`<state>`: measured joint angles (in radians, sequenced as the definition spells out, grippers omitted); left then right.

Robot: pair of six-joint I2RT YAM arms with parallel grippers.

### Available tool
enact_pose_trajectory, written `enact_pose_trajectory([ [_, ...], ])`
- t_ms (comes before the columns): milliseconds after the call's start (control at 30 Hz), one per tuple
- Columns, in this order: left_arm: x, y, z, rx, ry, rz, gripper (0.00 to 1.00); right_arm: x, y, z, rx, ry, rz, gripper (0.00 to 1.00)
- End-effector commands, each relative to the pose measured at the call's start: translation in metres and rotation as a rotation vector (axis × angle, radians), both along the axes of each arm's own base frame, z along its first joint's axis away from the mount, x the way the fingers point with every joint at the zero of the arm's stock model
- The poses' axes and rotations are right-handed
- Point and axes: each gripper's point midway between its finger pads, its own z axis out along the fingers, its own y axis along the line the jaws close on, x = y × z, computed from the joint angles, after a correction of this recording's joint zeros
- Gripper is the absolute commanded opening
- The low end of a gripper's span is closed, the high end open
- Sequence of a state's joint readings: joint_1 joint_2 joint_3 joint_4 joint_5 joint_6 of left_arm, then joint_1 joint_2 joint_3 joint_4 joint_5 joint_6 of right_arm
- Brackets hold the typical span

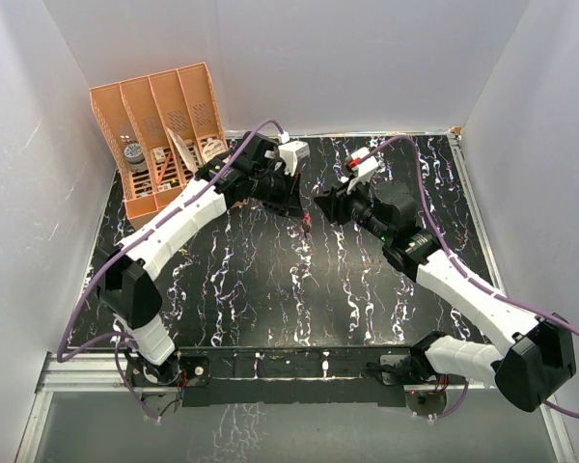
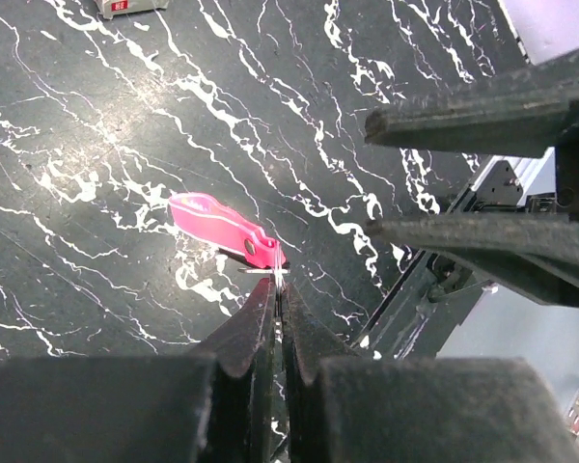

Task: Put the keys on the keyring

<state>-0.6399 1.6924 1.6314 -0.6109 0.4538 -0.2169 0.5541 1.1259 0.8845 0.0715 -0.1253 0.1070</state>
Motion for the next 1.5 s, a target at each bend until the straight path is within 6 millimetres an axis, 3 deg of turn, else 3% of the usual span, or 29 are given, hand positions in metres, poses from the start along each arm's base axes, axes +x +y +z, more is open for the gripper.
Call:
enact_pose_trajectory([
  [0, -0.003, 0.001, 0.014, 0.01, -0.025, -0.036, 0.0, -0.004, 0.008, 0.012, 0.03, -0.03, 0.052, 0.29],
  [200, 0.005, -0.001, 0.023, -0.006, -0.056, -0.031, 0.0, -0.008, 0.012, -0.001, 0.01, 0.007, 0.085, 0.33],
  [433, 0.001, -0.001, 0.014, 0.062, -0.005, -0.116, 0.0, -0.013, 0.017, -0.023, -0.027, 0.058, 0.134, 0.41],
  [667, 0.002, 0.001, 0.011, 0.078, -0.002, -0.12, 0.0, -0.019, 0.01, -0.026, -0.037, 0.023, 0.121, 0.71],
  [733, 0.001, 0.001, 0.011, 0.077, -0.001, -0.121, 0.0, -0.019, 0.008, -0.025, -0.039, 0.016, 0.117, 0.74],
  [867, 0.0, 0.001, 0.012, 0.078, 0.002, -0.133, 0.0, -0.017, 0.005, -0.019, -0.02, 0.006, 0.089, 0.7],
  [1033, -0.004, 0.004, 0.013, 0.079, -0.005, -0.143, 0.0, -0.011, -0.004, -0.005, 0.024, -0.02, 0.015, 0.57],
  [1300, -0.011, -0.001, 0.017, 0.028, -0.019, -0.179, 0.0, -0.008, 0.011, -0.008, 0.028, 0.007, 0.074, 0.39],
  [1467, -0.014, -0.004, 0.02, 0.005, -0.013, -0.205, 0.0, -0.007, 0.015, -0.008, 0.031, 0.006, 0.091, 0.37],
])
